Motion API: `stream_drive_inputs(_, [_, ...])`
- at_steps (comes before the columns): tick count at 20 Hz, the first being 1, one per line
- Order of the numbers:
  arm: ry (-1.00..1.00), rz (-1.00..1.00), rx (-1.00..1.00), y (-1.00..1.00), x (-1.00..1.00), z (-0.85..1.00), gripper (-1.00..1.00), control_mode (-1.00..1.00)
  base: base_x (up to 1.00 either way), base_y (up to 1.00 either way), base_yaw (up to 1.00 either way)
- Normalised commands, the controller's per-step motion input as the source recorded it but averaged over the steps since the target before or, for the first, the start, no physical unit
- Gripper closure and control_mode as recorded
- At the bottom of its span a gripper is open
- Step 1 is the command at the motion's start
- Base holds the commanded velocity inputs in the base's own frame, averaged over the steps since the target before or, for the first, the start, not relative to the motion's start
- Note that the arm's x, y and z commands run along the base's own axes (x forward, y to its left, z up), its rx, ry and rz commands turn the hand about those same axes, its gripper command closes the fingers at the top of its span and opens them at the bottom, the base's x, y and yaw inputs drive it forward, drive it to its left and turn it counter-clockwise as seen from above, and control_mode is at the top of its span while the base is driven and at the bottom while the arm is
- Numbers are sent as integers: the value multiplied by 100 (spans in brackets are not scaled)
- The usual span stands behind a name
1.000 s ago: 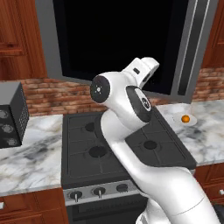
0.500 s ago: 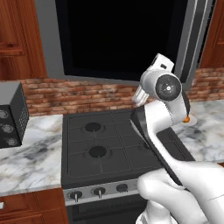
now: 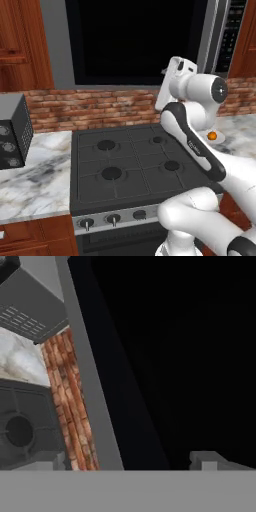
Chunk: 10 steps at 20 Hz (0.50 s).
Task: Remove the tangerine from the bowl and place it on the small plate. Then place the bowl with only the shrimp in the microwave, close the door, and press the start button to microwave the shrimp.
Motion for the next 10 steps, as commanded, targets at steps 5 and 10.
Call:
stream_drive_inputs(5, [0, 28, 0, 1, 48, 27, -100, -100, 0, 0, 0])
stream_drive_inputs(10, [0, 16, -2, 20, 33, 20, -100, -100, 0, 0, 0])
